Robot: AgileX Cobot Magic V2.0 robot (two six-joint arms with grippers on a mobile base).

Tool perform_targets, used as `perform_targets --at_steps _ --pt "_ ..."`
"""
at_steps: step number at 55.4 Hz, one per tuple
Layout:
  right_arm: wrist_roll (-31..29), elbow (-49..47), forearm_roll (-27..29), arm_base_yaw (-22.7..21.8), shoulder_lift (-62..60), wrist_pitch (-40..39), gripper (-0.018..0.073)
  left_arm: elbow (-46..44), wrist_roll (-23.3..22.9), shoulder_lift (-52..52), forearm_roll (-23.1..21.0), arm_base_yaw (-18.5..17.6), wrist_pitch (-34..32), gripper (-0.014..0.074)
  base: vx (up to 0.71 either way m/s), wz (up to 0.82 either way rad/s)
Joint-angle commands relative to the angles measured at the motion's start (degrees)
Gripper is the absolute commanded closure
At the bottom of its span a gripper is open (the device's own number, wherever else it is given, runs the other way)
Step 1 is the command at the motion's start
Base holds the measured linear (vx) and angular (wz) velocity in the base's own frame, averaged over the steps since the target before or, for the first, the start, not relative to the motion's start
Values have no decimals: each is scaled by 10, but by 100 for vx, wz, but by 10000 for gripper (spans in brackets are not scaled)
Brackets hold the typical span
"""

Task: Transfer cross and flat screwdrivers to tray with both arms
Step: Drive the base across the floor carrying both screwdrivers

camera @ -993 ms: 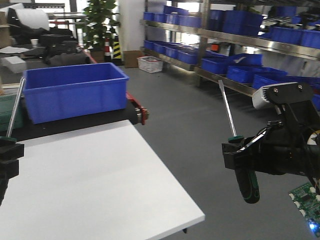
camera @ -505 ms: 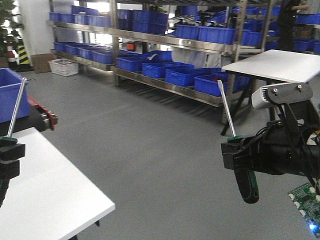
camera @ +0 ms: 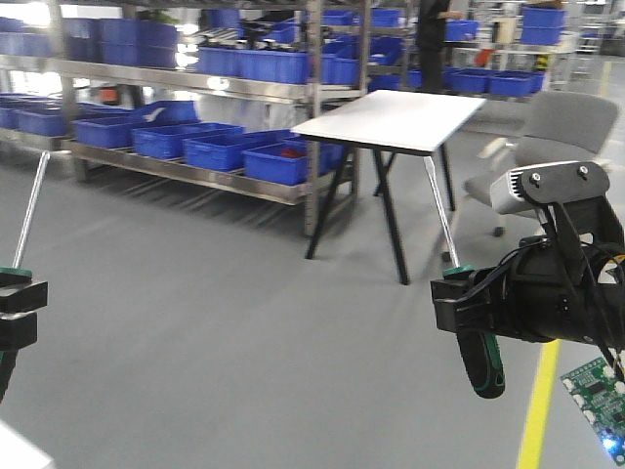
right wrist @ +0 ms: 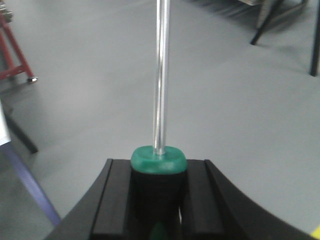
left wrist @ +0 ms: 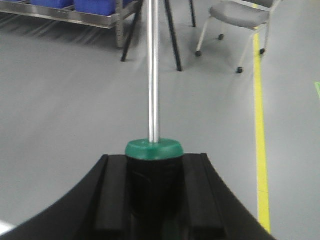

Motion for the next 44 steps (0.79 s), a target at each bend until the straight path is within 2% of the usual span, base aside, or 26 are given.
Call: perform_targets --at_steps 1,44 --pt "-3 -18 6 -1 -18 -47 567 -16 -2 -9 -11 -3 -49 602 16 -50" --pt "-3 -18 6 -1 -18 -47 567 -16 -2 -9 -11 -3 -49 602 25 -46"
